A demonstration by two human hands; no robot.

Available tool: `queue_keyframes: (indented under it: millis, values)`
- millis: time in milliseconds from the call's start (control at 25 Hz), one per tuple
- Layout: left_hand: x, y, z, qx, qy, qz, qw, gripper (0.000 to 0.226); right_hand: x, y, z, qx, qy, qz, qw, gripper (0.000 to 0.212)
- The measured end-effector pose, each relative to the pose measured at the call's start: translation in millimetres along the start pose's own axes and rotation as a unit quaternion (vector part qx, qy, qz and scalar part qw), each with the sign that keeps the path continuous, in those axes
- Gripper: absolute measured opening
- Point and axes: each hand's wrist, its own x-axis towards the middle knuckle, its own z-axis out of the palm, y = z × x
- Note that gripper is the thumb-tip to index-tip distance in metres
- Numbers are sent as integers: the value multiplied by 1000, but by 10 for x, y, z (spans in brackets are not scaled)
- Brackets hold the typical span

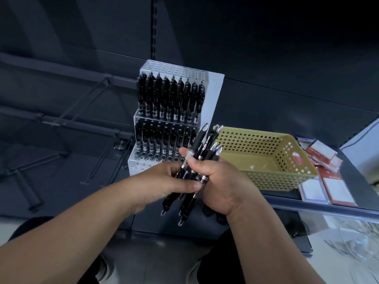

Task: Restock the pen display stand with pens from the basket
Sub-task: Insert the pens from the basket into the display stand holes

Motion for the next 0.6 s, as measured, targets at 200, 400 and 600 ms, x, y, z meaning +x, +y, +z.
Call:
queue_keyframes:
  millis: [200,400,600]
  values:
    - [-103,-96,-144,-97,13,-19,995,18,57,44,212,-14,-28,5,999,42]
    - [-134,-145,-201,-115,23,-26,993,28,146,67,267,-16,-40,24,999,52]
    - [-111,-175,-241,-137,76,-21,987,19,194,71,200,8,-55,-17,998,45]
